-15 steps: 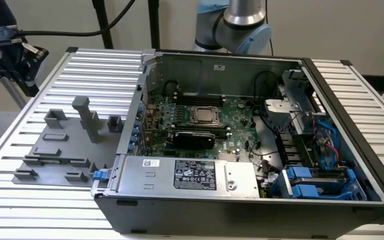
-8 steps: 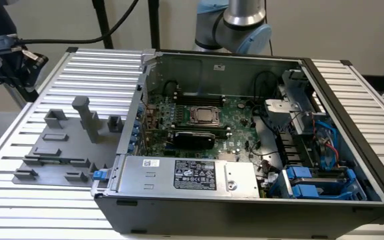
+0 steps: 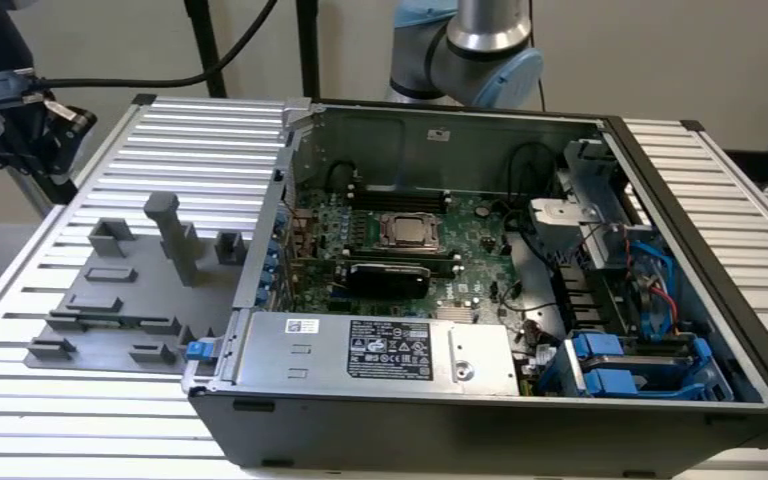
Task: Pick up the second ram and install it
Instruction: 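Reach for the second ram, then pick up the second ram and move it above second insertion slot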
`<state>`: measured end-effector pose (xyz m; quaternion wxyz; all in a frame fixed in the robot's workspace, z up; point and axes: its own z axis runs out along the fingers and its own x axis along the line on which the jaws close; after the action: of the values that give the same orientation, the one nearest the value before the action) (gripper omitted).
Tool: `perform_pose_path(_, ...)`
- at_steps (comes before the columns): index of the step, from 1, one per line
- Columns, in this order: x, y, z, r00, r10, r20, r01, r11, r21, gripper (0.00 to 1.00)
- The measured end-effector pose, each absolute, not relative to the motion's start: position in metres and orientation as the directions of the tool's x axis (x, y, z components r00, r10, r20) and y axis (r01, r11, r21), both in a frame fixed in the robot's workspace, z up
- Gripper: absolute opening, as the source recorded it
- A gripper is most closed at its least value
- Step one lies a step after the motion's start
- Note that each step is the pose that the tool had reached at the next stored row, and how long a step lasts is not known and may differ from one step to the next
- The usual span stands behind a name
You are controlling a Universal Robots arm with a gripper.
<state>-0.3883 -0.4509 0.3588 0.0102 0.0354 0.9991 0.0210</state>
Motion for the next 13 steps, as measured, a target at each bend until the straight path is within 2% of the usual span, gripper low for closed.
perform_pose_path(8,-0.3884,-0.4509,0.3588,-0.998,0.066,-0.019,0.065,0.997,0.043,0.0)
perform_pose_path(13,-0.3884,-0.4509,0.3578,-1.0,-0.023,-0.019,-0.024,0.999,0.043,0.0)
